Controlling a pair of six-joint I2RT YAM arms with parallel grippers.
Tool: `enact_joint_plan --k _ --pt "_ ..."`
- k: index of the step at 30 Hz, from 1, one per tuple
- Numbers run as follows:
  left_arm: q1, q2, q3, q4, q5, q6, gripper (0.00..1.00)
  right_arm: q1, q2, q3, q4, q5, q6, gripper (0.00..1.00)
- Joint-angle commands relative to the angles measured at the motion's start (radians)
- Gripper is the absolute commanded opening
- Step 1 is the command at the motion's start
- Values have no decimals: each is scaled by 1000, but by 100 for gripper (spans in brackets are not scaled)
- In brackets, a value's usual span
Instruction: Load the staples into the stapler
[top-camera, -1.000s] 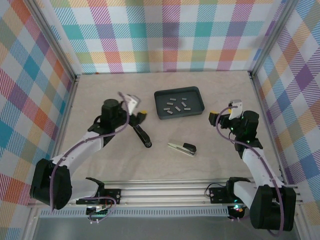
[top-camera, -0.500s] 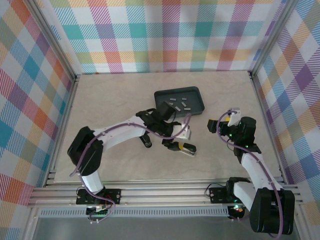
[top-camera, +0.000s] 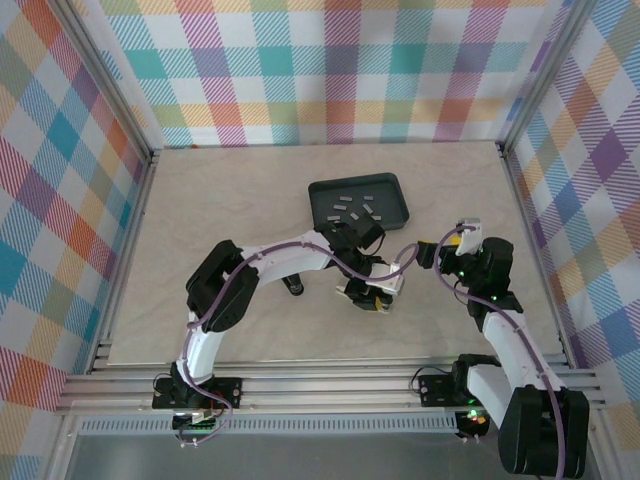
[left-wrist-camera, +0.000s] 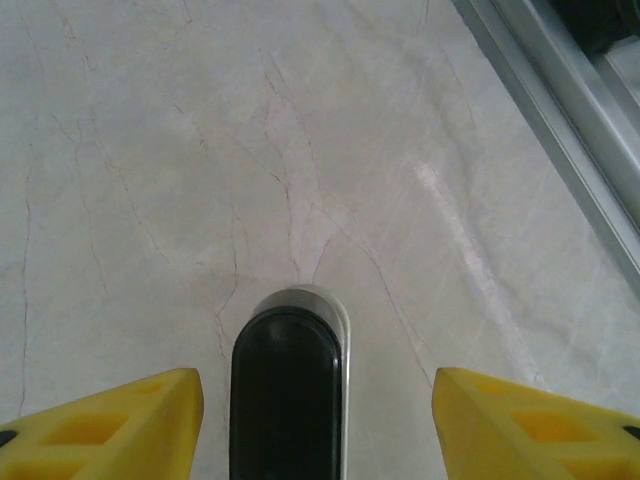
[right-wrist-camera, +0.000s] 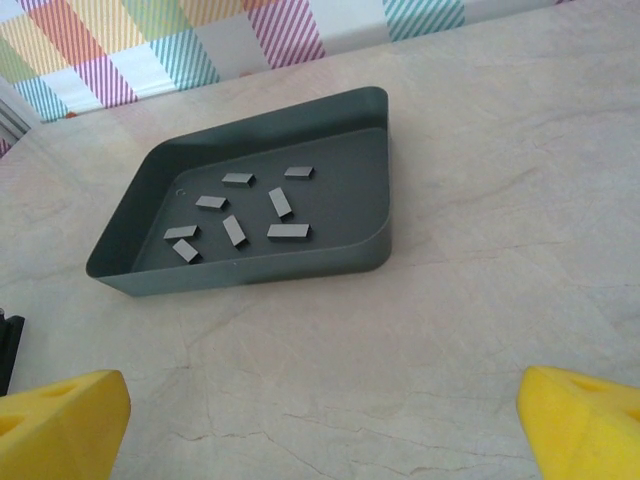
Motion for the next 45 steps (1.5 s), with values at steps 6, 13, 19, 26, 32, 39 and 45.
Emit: enact_joint_plan --k 6,13,19,26,32,39,45 --pt "-19 42 39 -28 -4 17 54 7 -25 -15 5 -13 22 99" --pt "-19 43 28 -11 -1 1 53 8 -25 -15 5 -19 24 99" --pt "-19 48 26 0 3 -11 51 8 -28 -11 -3 -17 23 99" --pt "-19 51 29 -4 -2 -11 44 7 -38 -11 -9 -20 25 99" --pt "-19 60 36 -7 -6 -15 49 7 -48 -9 -15 -17 24 99" --pt "-19 64 40 -1 -4 -24 45 8 -49 -7 -19 -19 22 99" --pt "-18 65 56 -17 -3 -24 35 8 -50 -8 -21 -16 20 99"
